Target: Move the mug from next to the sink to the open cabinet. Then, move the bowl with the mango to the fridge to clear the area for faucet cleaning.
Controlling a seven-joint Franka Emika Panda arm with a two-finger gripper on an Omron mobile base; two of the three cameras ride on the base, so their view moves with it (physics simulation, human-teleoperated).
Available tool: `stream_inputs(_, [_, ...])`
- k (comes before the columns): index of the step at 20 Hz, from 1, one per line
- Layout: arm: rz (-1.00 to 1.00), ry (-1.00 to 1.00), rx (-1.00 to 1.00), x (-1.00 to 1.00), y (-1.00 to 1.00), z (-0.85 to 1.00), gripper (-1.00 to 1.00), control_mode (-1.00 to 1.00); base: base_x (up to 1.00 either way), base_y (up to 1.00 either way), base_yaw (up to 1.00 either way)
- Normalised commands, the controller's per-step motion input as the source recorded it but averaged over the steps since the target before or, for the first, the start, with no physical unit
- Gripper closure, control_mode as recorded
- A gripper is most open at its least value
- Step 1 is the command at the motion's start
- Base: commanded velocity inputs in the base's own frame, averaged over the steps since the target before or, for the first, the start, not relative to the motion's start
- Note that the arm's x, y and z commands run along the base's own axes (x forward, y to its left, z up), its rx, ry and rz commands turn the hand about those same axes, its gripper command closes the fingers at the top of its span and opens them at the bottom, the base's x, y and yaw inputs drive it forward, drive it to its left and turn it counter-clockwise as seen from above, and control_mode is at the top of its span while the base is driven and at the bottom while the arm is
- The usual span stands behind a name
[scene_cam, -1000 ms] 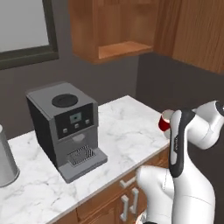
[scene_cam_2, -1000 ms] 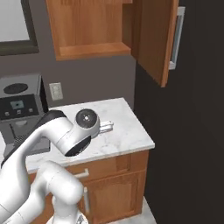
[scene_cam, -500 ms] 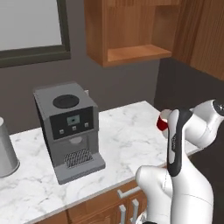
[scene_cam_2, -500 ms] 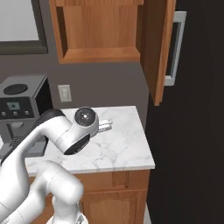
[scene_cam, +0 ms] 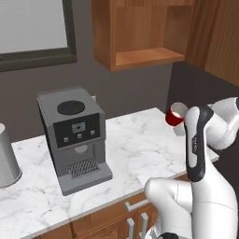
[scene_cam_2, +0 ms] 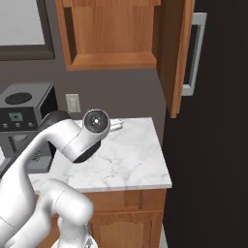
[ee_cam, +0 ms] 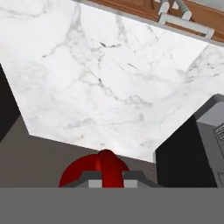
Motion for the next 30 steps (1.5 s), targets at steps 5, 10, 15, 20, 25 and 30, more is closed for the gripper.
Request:
stream_inputs(5, [0.14, -0.06, 0.2, 0.18, -0.07, 1.0, 1.0, -1.0, 0.0, 0.0, 0.0])
stream_inputs(10, [0.09, 0.03, 0.2, 0.4, -0.09, 1.0, 1.0, -1.0, 0.0, 0.0, 0.0])
stream_inputs(15, [0.01, 0.11, 0.12, 0.6, -0.07, 1.0, 1.0, -1.0, 0.0, 0.0, 0.0])
stream_inputs(20, [0.0, 0.0, -0.03, 0.61, 0.0, 0.65, 1.0, -1.0, 0.0, 0.0, 0.0])
stream_inputs(25, [0.0, 0.0, -0.01, 0.09, 0.02, 0.0, 1.0, -1.0, 0.0, 0.0, 0.0])
stream_inputs(30, [-0.09, 0.0, -0.06, 0.79, 0.18, 0.0, 1.0, -1.0, 0.0, 0.0, 0.0])
